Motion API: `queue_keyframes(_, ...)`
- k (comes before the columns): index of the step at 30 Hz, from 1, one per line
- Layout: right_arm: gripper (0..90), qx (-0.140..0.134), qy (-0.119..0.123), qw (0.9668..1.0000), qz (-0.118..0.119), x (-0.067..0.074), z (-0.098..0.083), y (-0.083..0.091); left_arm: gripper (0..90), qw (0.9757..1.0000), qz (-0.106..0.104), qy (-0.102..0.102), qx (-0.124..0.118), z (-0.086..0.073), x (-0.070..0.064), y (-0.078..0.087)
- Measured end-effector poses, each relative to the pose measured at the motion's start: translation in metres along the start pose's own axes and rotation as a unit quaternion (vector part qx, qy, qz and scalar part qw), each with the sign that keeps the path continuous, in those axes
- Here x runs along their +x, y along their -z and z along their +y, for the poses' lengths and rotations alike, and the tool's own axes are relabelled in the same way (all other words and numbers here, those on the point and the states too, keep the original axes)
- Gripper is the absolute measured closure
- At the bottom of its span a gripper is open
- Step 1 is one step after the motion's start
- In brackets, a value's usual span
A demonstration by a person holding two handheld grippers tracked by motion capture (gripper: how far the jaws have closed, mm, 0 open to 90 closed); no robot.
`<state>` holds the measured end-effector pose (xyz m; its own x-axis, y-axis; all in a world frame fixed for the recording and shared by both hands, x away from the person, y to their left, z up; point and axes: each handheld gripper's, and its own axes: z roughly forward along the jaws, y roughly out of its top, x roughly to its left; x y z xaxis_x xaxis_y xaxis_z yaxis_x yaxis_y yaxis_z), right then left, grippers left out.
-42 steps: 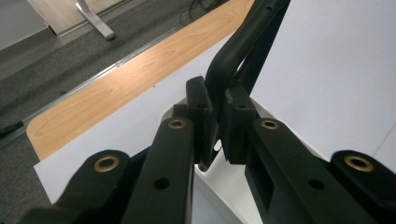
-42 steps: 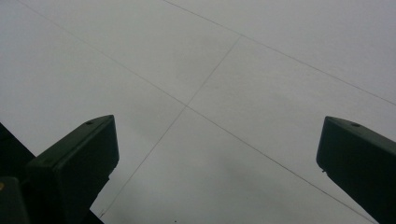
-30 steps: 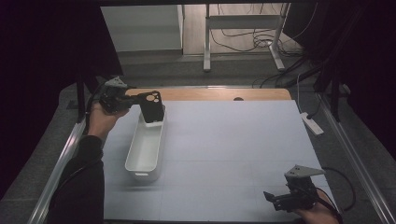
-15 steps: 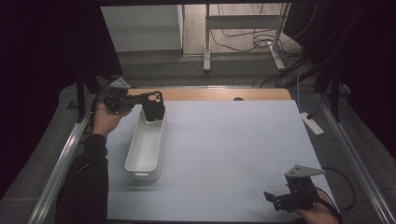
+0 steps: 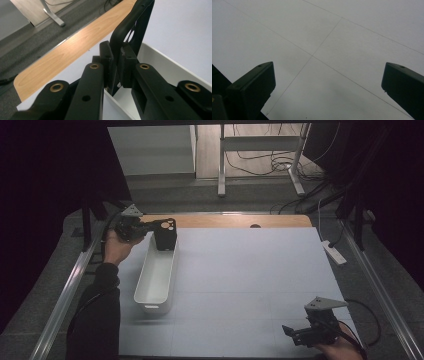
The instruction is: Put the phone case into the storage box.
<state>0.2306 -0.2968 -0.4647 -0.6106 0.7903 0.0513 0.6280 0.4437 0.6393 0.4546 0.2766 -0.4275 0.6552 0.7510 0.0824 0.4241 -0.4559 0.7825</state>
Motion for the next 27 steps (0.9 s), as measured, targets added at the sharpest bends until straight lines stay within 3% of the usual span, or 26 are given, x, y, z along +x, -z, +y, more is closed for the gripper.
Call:
queue_keyframes(8,0.0,0.001,0.0,1.0,0.0,0.0,0.0,0.0,81.3,0.9998,0.012,0.007,-0.013,-0.004,0.004,-0.004)
queue_keyframes(12,0.0,0.001,0.002,1.0,0.004,0.0,0.0,0.0,79.2,0.9992,0.022,0.03,-0.015,-0.005,0.008,-0.007)
queue_keyframes(21,0.0,-0.001,0.001,1.0,0.005,0.0,0.0,0.0,74.5,0.9973,0.042,0.059,-0.009,-0.005,0.009,-0.012)
queue_keyframes(27,0.0,-0.004,0.0,1.0,0.005,0.0,-0.001,0.001,65.6,0.9957,0.036,0.086,-0.007,-0.006,0.01,-0.011)
